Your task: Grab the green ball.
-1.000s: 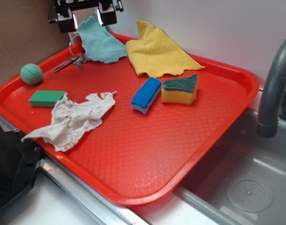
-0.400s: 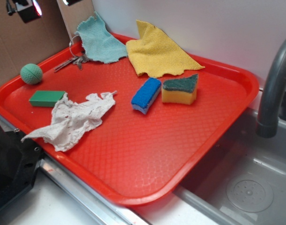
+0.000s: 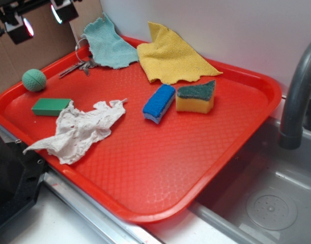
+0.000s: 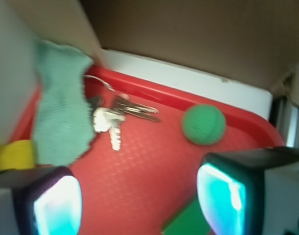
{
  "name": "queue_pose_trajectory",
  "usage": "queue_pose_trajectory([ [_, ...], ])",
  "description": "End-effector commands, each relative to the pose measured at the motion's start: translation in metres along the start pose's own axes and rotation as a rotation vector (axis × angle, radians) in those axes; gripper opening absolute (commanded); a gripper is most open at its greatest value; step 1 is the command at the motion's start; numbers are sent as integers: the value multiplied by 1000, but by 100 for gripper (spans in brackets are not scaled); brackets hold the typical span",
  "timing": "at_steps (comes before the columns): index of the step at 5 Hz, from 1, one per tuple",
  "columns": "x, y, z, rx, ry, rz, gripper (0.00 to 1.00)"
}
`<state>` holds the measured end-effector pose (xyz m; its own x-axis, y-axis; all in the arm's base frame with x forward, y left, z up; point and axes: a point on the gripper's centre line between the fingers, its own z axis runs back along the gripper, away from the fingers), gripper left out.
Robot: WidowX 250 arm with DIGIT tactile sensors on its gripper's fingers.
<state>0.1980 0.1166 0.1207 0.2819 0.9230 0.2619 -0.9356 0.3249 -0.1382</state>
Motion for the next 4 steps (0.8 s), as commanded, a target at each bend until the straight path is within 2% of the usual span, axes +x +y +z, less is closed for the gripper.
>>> queue_pose_trajectory([
  [1, 19, 39, -47, 137, 45, 65, 100],
  [3, 9, 55, -77, 283, 81, 29, 100],
  [4, 10, 33, -74, 299, 84, -12, 100],
])
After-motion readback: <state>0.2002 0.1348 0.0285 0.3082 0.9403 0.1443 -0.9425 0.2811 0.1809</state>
